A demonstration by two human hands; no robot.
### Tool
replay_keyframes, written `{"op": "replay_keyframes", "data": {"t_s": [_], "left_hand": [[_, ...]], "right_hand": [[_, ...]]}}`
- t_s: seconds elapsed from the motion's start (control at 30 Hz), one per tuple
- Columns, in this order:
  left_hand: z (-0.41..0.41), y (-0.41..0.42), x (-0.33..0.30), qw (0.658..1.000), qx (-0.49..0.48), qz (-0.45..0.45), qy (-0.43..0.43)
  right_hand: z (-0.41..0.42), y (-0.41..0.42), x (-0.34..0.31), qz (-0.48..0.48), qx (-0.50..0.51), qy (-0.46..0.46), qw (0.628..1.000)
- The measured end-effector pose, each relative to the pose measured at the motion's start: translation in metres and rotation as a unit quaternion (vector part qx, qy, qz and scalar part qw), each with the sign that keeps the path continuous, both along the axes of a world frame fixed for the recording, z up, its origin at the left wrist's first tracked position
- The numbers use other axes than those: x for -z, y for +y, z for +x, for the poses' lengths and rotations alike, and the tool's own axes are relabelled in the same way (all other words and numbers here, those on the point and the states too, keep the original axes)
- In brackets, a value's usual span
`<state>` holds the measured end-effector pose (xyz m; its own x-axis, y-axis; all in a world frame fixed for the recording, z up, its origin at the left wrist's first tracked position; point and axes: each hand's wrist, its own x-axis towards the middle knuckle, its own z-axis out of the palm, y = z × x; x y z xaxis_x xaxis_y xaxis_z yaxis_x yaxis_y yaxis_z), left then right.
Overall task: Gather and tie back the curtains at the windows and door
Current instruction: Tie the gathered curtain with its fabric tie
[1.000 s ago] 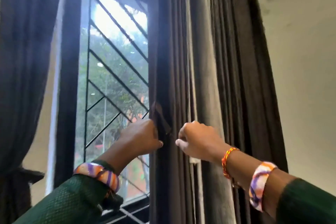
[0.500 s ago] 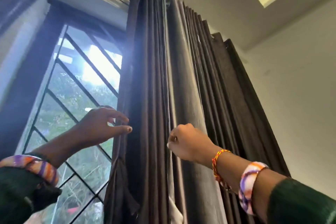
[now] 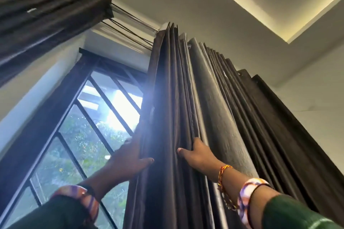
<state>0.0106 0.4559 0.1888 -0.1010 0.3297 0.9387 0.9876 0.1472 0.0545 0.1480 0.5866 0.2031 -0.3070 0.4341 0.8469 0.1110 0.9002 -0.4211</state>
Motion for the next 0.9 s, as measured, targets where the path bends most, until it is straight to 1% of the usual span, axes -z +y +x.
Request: {"op": "replay_keyframes", "data": {"t_s": [0.1,0.2,0.27,0.4,0.57,0.67,0.8,0.9], "left_hand": [[0.007,0.008,-0.003,1.0,0.014,-0.025,0.006],[0.017,0.003,-0.006,1.0,0.005,-0.029,-0.01],[0.023,-0.004,-0.009,0.999,0.001,-0.016,-0.033],[0.031,-0.026,-0.014,0.999,-0.004,0.005,-0.039],[0.04,-0.075,-0.015,1.0,0.016,0.016,0.0],[0.048,-0.107,-0.022,0.999,-0.029,0.018,0.012],[0.056,-0.148,-0.037,0.994,-0.105,0.021,-0.027],[0.052,-0.183,-0.049,0.992,-0.112,0.052,-0.039]], "right_hand": [[-0.011,-0.005,0.002,-0.049,-0.085,0.035,0.995],[-0.025,-0.021,0.006,-0.054,-0.167,0.054,0.983],[-0.036,-0.021,0.003,-0.045,-0.192,0.072,0.978],[-0.039,-0.042,-0.001,0.006,-0.187,0.057,0.981],[-0.028,-0.095,-0.008,0.083,-0.203,0.036,0.975],[-0.016,-0.135,-0.019,0.103,-0.219,0.021,0.97],[-0.015,-0.185,-0.037,0.101,-0.232,0.006,0.967],[-0.013,-0.215,-0.05,0.097,-0.228,0.002,0.969]]}}
